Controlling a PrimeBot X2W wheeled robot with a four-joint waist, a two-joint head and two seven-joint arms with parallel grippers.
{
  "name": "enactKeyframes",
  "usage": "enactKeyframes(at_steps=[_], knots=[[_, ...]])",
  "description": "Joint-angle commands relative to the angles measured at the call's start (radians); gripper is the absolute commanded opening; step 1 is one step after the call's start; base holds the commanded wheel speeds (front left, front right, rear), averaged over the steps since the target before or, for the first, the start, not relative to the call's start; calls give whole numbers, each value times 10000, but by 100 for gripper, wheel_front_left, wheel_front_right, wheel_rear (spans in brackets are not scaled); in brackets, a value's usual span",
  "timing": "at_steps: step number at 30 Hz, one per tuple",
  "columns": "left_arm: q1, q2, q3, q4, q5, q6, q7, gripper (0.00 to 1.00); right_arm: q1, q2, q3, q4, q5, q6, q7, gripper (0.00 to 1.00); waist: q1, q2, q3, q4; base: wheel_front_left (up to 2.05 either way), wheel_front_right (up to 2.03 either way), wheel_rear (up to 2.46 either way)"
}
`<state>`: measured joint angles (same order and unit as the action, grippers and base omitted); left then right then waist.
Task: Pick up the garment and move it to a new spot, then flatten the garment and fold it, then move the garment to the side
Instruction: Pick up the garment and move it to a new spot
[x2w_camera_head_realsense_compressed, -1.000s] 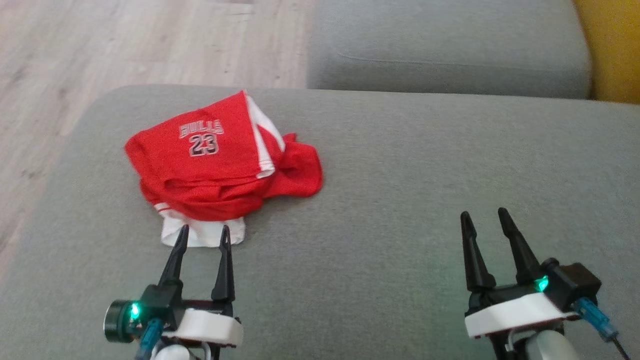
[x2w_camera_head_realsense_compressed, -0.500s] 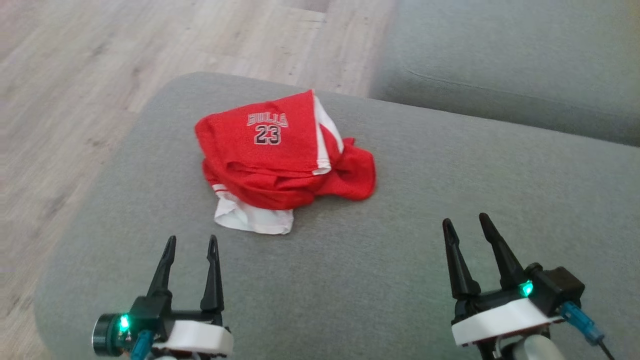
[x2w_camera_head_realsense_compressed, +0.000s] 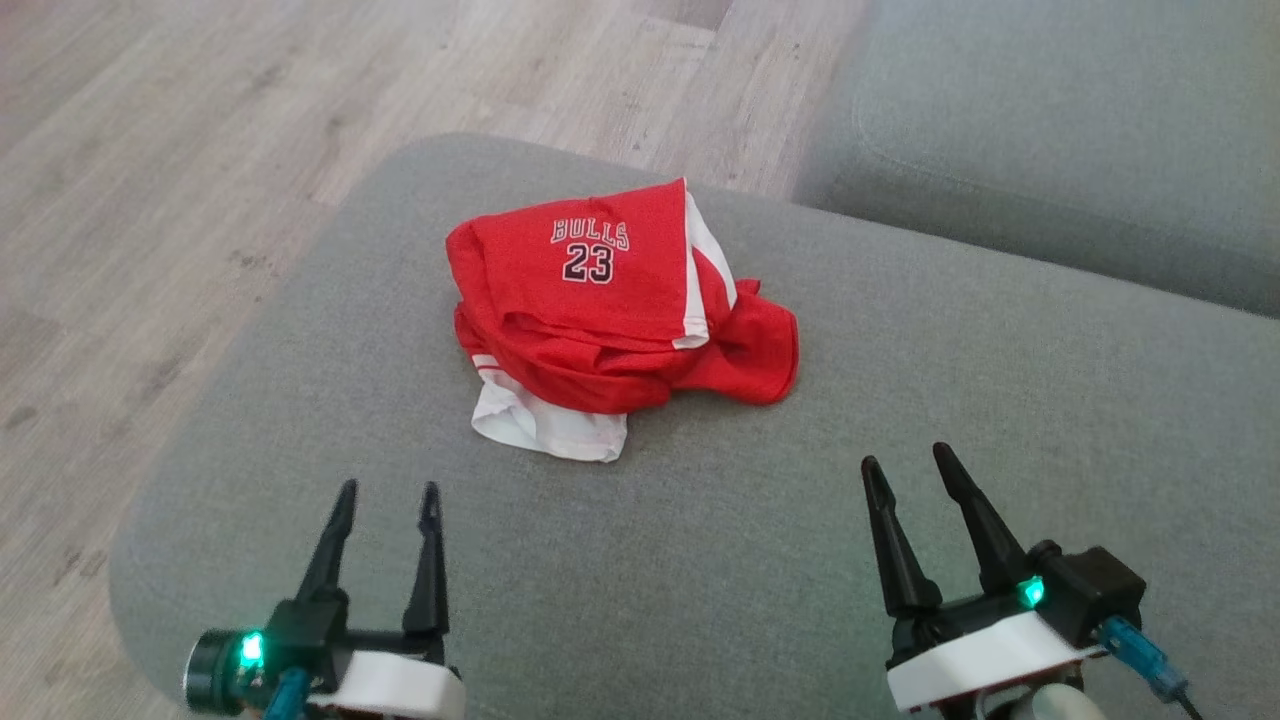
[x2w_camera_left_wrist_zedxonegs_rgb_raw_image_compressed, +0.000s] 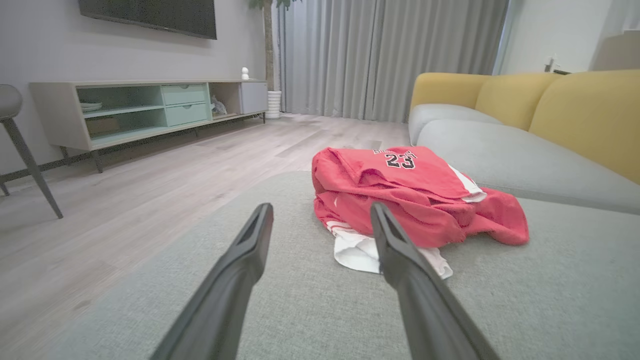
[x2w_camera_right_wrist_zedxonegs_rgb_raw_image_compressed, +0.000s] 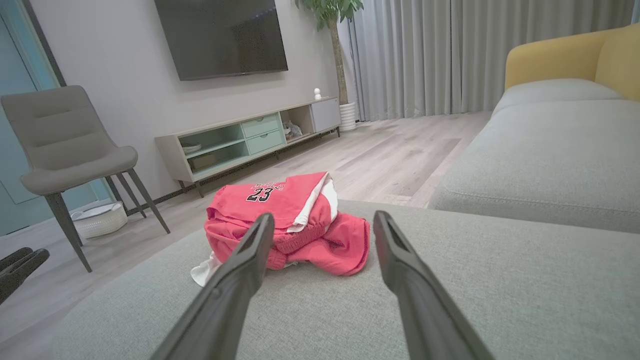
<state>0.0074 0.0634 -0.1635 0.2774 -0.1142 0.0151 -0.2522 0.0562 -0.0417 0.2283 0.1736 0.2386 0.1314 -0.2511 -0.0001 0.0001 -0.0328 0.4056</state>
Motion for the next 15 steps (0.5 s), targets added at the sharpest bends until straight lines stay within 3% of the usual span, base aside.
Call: enactKeyframes(at_steps=[1,10,15], knots=[[-556,132,226,-269,152,-116,-95,100,-329,-85,228,-337,-17,-7,-107,100,1,-1,140,-57,0,0,0],[-3658,1011,-931,999,859,-1222,435,100,-949,-85,-25,-361,-423,-7,-107,100,1,-1,1421,-636,0,0,0],[-5688,1394,-2222,2178,802,-1442,1300,100,-1273,-85,-32,-336,-585,-7,-107,100,1,-1,2079,-1102,0,0,0]])
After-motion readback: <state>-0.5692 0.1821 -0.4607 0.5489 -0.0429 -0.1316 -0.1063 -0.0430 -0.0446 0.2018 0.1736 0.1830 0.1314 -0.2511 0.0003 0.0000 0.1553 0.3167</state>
